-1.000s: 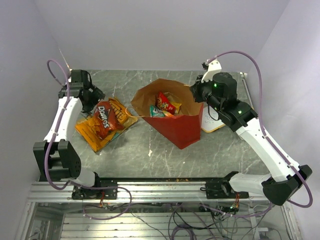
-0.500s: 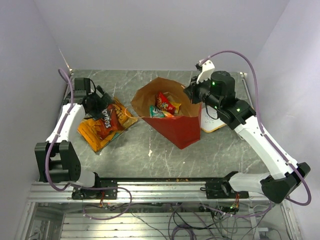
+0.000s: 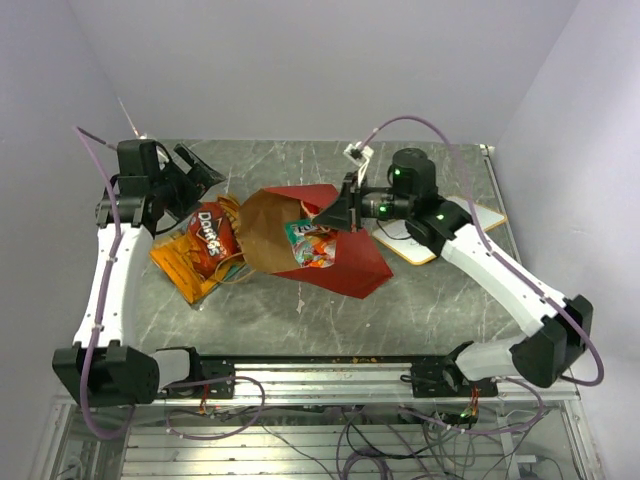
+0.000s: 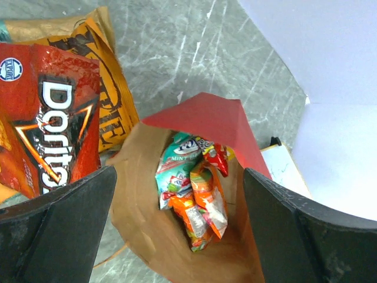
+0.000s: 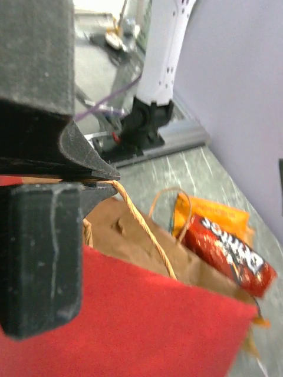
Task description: Take the snacks out of the paper bag
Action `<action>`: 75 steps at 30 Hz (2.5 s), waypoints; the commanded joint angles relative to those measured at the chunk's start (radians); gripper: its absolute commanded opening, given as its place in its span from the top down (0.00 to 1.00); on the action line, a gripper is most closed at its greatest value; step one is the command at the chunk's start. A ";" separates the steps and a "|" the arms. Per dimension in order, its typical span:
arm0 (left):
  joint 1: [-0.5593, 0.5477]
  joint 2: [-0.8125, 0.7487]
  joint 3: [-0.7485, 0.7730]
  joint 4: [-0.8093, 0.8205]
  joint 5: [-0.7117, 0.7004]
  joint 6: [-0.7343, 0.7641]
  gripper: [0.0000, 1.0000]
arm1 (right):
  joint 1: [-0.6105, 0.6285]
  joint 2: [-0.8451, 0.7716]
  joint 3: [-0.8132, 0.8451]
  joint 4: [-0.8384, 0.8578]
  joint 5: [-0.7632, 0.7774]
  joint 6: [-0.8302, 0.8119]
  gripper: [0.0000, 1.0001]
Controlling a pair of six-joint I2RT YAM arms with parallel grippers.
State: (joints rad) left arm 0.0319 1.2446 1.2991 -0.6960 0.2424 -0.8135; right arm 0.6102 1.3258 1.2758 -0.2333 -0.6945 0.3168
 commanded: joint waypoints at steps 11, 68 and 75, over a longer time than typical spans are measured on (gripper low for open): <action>-0.028 -0.122 0.042 -0.103 0.144 -0.001 0.00 | -0.011 0.099 0.377 -0.184 0.609 -0.199 1.00; -0.296 0.294 0.123 -0.270 -0.330 0.376 0.21 | -0.224 0.213 0.404 0.117 0.208 0.064 1.00; -0.294 0.256 0.154 -0.233 -0.374 0.391 0.04 | -0.224 0.187 0.385 0.101 0.216 0.049 1.00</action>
State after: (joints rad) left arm -0.2619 1.5406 1.4200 -0.9474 -0.0624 -0.4423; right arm 0.3920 1.5761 1.6691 -0.1501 -0.4808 0.3805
